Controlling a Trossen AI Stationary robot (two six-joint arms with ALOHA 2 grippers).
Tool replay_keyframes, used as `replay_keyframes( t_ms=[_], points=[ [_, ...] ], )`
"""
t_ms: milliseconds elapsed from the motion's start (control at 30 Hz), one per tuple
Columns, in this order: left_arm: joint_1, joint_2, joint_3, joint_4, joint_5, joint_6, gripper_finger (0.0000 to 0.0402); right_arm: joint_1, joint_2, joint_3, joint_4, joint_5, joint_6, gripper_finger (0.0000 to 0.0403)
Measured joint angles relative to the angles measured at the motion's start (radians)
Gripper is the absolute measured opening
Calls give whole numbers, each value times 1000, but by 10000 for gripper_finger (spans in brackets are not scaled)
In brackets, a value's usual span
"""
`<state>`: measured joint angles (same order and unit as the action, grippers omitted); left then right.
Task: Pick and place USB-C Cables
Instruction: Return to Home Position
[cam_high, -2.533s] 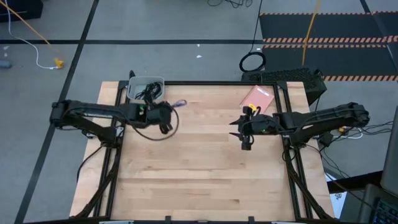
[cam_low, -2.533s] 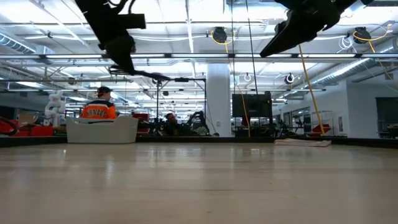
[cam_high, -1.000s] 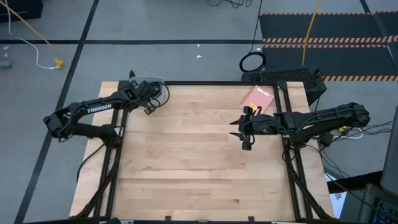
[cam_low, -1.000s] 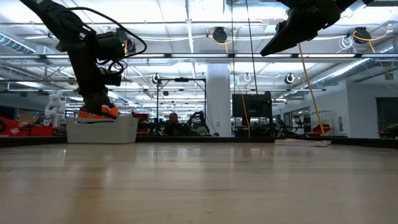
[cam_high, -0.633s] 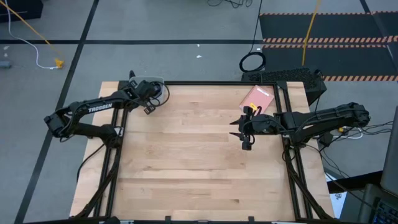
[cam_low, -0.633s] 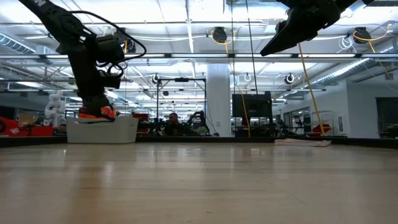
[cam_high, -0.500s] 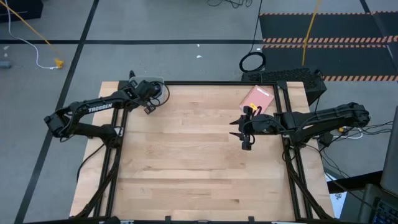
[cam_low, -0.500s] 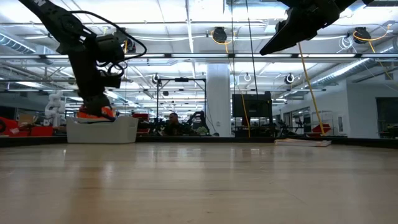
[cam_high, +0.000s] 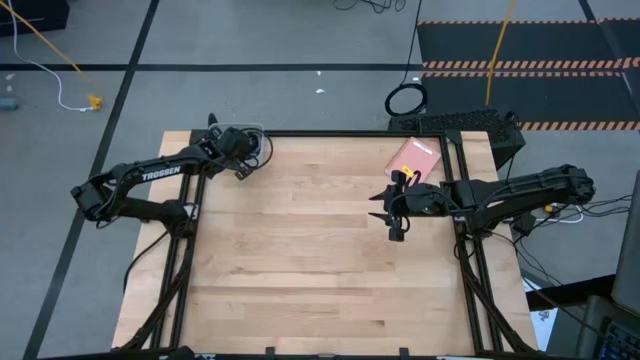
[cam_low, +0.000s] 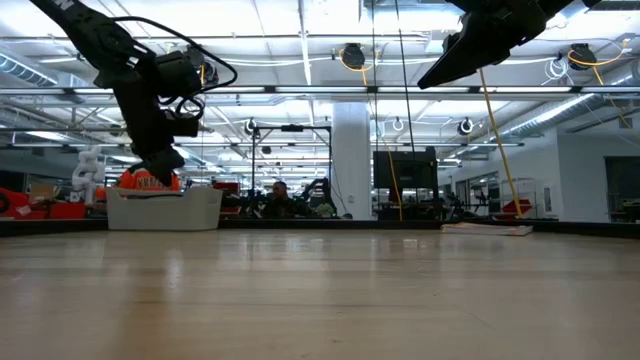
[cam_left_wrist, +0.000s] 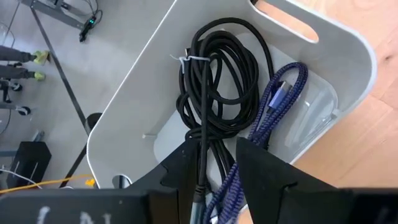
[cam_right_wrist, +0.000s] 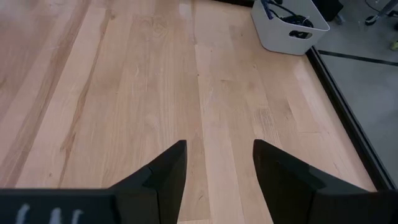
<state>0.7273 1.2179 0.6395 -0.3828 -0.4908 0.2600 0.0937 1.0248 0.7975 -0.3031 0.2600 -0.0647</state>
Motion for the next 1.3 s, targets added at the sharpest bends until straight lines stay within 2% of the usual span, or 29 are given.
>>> replay_keyframes(
  t_ms=[167,333,533,667,767,967,1133,1300],
  points=[
    [0,0,0,-6,2,-30,118,0,0,0,0,0,-2,176],
    [0,0,0,-36,70,-121,118,0,0,0,0,0,-3,176],
    [-3,-1,0,-66,79,-239,118,0,0,0,-1,0,-3,176],
    [-32,-25,1,-10,229,-342,118,0,0,0,0,0,-8,176],
    [-95,-54,1,70,327,-389,118,0,0,0,20,0,-12,176],
    [-300,-108,1,229,308,-385,112,0,0,0,46,-1,-28,176],
    [-456,-119,1,348,250,-309,62,17,0,-6,63,0,-25,170],
    [-546,-119,1,452,246,-280,7,37,-7,-71,211,0,-51,131]
  ],
)
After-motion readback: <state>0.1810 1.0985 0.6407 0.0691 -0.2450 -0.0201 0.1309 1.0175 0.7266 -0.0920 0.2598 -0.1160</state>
